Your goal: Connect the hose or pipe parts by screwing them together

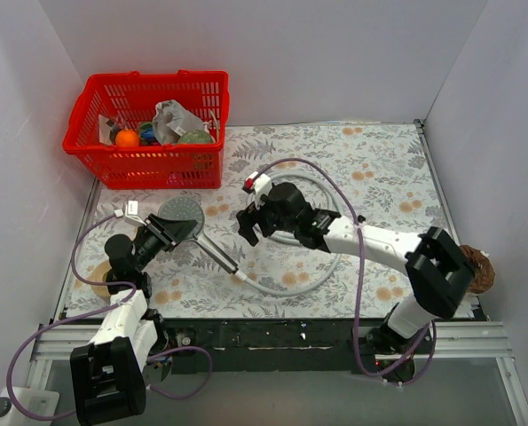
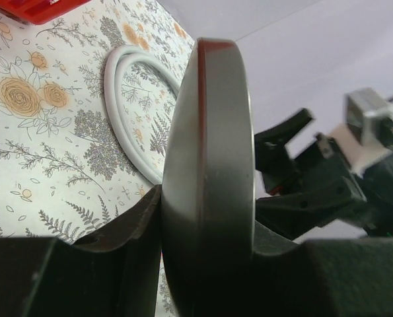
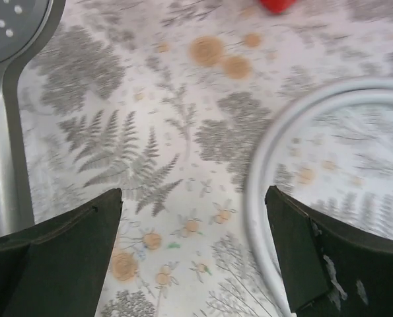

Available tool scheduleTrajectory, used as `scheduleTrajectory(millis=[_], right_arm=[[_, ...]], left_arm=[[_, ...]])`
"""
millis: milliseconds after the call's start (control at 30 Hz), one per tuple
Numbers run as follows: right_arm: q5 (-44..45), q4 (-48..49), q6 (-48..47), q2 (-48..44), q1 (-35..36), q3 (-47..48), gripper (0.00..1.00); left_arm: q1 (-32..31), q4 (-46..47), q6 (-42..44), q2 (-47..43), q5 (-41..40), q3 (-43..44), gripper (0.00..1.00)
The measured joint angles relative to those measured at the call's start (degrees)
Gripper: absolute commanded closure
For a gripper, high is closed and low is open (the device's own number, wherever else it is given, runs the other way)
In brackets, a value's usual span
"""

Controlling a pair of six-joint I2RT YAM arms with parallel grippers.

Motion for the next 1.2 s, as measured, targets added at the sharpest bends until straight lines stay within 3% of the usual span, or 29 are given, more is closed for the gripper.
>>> scheduleTrajectory(millis=[67, 133, 367, 433, 667, 967, 1200], right_arm=[[17.46, -1.73, -3.98, -3.56, 5.07, -0.15, 0.02], [27.8, -1.66, -5.97, -6.84, 9.88, -0.98, 0.02], [40.85, -5.99, -4.76, -11.96, 12.04, -3.02, 0.09], [43.5, -6.99, -5.33, -13.2, 16.31, -5.64, 0.1], [40.24, -9.31, -5.77, -13.25, 27.26, -6.51, 0.17], [33.66, -10.32, -4.04, -10.08, 27.71, -6.4, 0.25], [30.45, -10.73, -3.43, -5.68, 27.74, -5.03, 0.36]], left_arm=[[0.02, -0.13, 0.13, 0.0, 0.0, 0.0, 1.0], [0.0, -0.22, 0.2, 0.0, 0.0, 0.0, 1.0], [0.0, -0.31, 0.44, 0.0, -0.02, 0.0, 1.0], [0.0, -0.33, 0.52, -0.02, -0.04, 0.0, 1.0], [0.0, -0.55, 0.63, -0.02, -0.24, 0.0, 1.0], [0.0, -1.55, 0.79, -0.02, -0.5, 0.0, 1.0], [0.0, -1.84, 0.85, -0.02, -0.61, 0.0, 1.0]])
